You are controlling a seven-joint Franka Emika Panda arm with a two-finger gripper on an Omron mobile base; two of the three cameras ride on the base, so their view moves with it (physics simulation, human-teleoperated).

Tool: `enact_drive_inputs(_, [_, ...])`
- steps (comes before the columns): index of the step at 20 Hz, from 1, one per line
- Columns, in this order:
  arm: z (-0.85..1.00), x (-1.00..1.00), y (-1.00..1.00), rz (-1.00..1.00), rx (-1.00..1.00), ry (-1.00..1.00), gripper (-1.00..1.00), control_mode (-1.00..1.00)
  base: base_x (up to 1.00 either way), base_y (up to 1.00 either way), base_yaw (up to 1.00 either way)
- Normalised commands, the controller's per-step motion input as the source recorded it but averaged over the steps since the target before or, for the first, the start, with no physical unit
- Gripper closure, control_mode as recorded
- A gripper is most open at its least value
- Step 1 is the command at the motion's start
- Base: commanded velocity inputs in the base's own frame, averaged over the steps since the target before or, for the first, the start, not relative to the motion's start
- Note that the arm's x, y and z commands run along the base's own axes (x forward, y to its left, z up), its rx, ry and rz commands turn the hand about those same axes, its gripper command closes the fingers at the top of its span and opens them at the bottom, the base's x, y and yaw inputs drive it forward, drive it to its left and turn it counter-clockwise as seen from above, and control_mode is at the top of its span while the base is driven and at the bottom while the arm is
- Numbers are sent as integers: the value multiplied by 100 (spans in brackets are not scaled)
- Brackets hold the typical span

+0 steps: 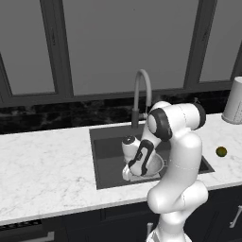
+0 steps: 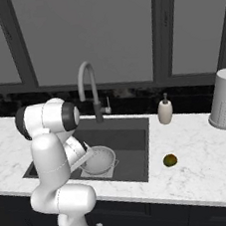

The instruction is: Put the colander in the sink, put the mango in the colander, and turn on the sink faucet and pour water over the colander.

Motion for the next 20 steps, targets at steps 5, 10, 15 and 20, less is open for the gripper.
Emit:
enact_drive_inputs(5, [0, 0, 0, 0, 0, 0, -100, -100, 0, 0, 0])
enact_drive_inputs(10, [14, 0, 0, 0, 0, 0, -100, -100, 0, 0, 0])
enact_drive_inputs(15, [64, -4, 0, -4, 0, 0, -100, -100, 0, 0, 0])
enact_drive_inputs(20, [84, -27, 0, -9, 1, 3, -100, -100, 0, 0, 0])
